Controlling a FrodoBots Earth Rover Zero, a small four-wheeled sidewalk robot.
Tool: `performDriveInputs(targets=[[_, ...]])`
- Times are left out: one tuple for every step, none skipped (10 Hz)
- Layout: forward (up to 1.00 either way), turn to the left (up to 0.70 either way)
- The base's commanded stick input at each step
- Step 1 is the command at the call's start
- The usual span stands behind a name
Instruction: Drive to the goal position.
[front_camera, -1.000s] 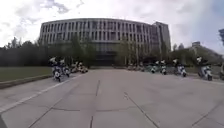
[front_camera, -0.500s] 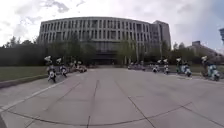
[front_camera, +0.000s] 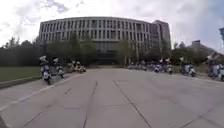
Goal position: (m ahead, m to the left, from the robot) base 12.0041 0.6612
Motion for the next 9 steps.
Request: performDriveInputs(targets=[[0.7, 0.0], [0.7, 0.0], [0.7, 0.0], [0.7, 0.0], [0.7, 0.0], [0.7, 0.0], [0.7, 0.0], [0.7, 0.0], [0.7, 0.0]])
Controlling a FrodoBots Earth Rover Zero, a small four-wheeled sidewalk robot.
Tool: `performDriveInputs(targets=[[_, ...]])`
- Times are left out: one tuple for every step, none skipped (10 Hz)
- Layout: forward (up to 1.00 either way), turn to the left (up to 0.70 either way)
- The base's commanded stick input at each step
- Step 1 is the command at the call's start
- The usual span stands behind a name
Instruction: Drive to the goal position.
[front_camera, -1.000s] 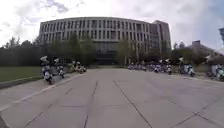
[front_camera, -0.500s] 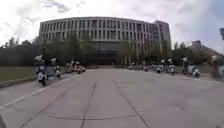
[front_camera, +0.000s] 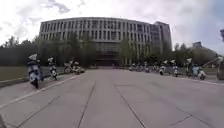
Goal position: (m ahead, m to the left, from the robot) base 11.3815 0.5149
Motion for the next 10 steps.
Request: performDriveInputs(targets=[[0.7, 0.0], [0.7, 0.0], [0.7, 0.0], [0.7, 0.0], [0.7, 0.0], [0.7, 0.0], [0.7, 0.0], [0.7, 0.0], [0.7, 0.0], [0.7, 0.0]])
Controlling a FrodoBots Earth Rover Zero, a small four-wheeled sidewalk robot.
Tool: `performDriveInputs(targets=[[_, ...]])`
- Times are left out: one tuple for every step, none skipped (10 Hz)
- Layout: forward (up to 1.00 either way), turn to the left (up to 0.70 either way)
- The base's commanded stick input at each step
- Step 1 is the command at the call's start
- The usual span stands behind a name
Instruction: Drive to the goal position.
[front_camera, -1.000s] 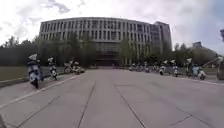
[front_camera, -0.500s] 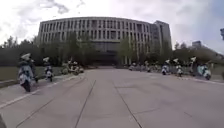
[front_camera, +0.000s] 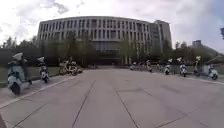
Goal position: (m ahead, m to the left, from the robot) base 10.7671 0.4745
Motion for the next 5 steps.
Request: performDriveInputs(targets=[[0.7, 0.0], [0.7, 0.0], [0.7, 0.0], [0.7, 0.0], [0.7, 0.0]])
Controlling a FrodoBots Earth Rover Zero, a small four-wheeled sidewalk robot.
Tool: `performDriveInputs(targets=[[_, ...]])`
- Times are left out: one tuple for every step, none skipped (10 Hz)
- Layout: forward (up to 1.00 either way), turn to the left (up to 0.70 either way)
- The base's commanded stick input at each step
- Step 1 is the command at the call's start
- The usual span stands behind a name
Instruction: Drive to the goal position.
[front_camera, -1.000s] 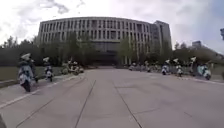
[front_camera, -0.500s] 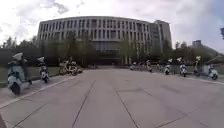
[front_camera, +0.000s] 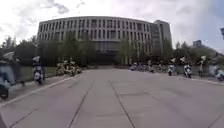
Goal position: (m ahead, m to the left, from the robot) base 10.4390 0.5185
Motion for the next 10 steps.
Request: performDriveInputs(targets=[[0.7, 0.0], [0.7, 0.0], [0.7, 0.0], [0.7, -0.07], [0.7, -0.35], [0.7, -0.35], [0.7, -0.35], [0.7, -0.35], [0.7, -0.35], [0.7, -0.35]])
